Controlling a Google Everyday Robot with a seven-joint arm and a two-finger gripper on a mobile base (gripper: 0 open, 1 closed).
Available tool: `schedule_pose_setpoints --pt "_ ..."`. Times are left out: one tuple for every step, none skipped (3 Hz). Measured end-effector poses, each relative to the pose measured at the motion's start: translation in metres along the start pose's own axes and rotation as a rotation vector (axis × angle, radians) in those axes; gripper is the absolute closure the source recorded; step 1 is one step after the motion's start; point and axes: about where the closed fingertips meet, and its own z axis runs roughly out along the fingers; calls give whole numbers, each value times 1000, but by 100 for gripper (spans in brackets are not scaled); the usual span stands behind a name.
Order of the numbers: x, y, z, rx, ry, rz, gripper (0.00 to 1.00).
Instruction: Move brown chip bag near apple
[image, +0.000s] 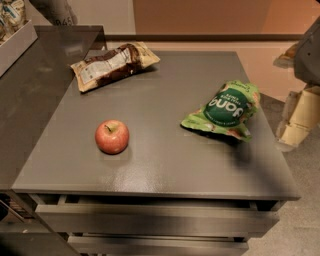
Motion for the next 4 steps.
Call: schedule_pose_setpoints --pt "0 0 0 0 0 0 0" --pt "-4 -2 -2 4 -24 1 0" --pt "-20 -9 0 13 -103 -14 0" --pt "-49 -27 5 30 -207 -32 0"
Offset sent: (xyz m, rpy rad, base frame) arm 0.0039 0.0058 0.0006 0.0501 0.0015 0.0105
